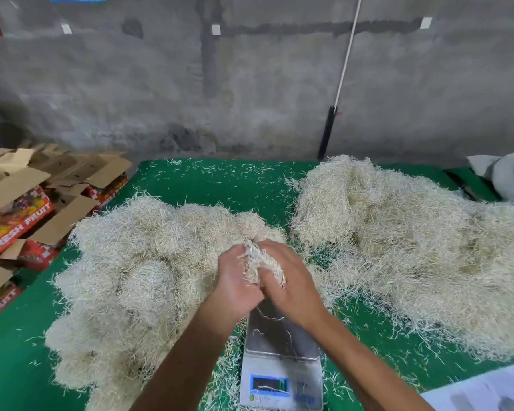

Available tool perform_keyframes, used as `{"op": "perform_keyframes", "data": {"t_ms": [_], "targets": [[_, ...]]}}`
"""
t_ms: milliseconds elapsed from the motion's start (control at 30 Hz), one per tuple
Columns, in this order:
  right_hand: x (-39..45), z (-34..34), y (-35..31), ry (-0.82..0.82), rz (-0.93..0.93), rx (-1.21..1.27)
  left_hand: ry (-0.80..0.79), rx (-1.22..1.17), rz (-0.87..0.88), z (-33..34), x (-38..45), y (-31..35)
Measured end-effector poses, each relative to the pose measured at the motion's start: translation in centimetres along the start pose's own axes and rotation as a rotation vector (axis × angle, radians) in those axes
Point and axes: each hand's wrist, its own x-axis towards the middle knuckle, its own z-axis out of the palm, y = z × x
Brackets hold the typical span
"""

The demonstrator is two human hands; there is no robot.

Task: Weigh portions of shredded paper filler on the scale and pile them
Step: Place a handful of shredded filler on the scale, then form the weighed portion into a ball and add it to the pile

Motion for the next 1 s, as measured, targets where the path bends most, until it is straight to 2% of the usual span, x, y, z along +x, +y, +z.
{"op": "perform_keyframes", "data": {"t_ms": [67,100,133,200,267,433,533,600,700,767,833,1000], "targets": [[-1.6,1.8,-0.3,-0.009,-0.097,0.015,-0.032,-0.099,-0.01,-1.4,0.3,-2.1],[-1.9,2.5,-0.4,0.022,-0.123,0.033,0.052,-0.05,0.003,-1.5,-0.1,-3.0],[-1.7,2.8,-0.1,0.075,-0.119,0.055,0.044,-0.053,0.015,-1.6,0.0,-4.1],[-0.8,1.9,1.1,0.14,-0.032,0.093,-0.076,-0.076,0.012,-0.6,0.7,-5.0],[-1.0,1.0,2.7,0.075,0.026,0.025,-0.115,-0.097,-0.049,0.5,1.9,-3.8],[-1.2,3.5,5.3,-0.245,0.178,-0.135,0.034,-0.181,-0.185,-1.8,4.2,-3.2],[2.6,5.5,5.8,-0.394,0.145,-0.23,0.101,-0.298,-0.144,-4.3,5.2,-3.9],[6.2,6.6,5.1,-0.383,0.176,-0.177,0.188,-0.353,-0.088,-6.3,5.1,-3.9],[13.0,8.1,2.5,-0.272,0.209,-0.093,0.33,-0.358,-0.047,-9.3,4.3,-2.8],[16.3,8.8,0.7,-0.259,0.214,-0.013,0.342,-0.344,-0.028,-10.6,3.8,-2.0],[17.2,9.3,0.2,-0.286,0.205,-0.055,0.343,-0.306,-0.002,-11.5,3.8,-1.8],[11.4,9.5,3.2,-0.401,0.172,-0.128,0.241,-0.13,0.061,-10.9,5.8,-1.4]]}}
